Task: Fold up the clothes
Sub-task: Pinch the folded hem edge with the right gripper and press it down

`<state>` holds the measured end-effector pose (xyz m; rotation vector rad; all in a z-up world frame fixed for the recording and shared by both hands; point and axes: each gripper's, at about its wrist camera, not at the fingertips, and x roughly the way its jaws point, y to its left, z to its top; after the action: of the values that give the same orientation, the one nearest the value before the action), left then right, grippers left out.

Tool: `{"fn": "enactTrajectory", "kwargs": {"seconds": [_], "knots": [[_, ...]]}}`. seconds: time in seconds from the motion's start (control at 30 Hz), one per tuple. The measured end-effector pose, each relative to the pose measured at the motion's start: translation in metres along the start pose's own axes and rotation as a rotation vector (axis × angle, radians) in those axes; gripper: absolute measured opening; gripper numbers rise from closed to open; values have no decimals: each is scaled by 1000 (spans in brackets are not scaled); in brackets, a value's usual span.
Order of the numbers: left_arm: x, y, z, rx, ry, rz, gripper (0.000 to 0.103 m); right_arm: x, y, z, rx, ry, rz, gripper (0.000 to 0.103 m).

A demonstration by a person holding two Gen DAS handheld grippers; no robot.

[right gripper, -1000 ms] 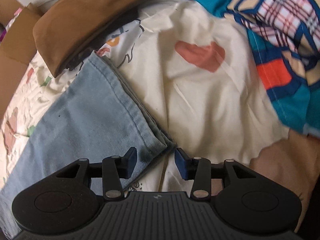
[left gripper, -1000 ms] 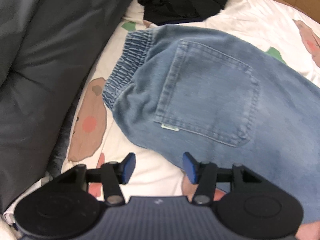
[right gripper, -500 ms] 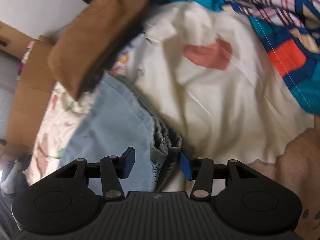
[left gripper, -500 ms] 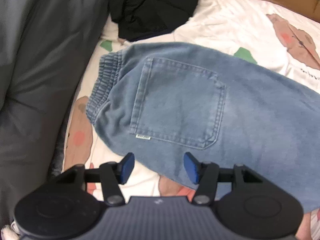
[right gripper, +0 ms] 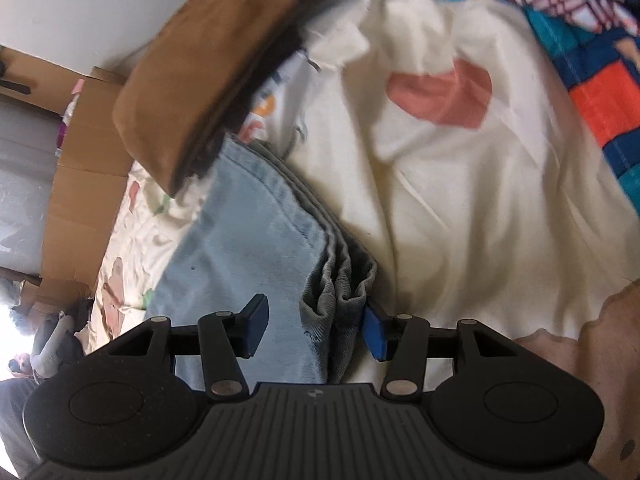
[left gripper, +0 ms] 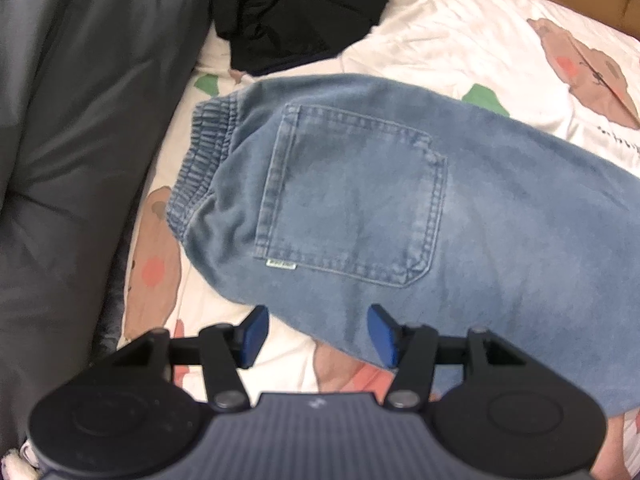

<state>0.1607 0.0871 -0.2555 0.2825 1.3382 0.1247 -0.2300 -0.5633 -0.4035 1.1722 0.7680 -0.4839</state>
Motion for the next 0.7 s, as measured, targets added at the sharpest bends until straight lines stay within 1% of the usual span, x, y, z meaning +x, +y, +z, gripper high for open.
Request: {"fn": "enactTrajectory", "kwargs": {"seconds": [0.1,0.2,0.47,0.53,0.7], "knots": [[3,1,-4,3,15,8,58,9,-8,3,9,37,41,55],[6,2,-7,11,31,15,58,14,-11,5,4,58,50,55],[7,-3,-5,23,30,4,58,3,11,9,-50,71,148,54],[9,-7,-7,23,35,-1,58,6,13,14,-55,88,153,55],[13,-16,-11,35,47,-28,58,26,4,30,-45,137,123,55]]}}
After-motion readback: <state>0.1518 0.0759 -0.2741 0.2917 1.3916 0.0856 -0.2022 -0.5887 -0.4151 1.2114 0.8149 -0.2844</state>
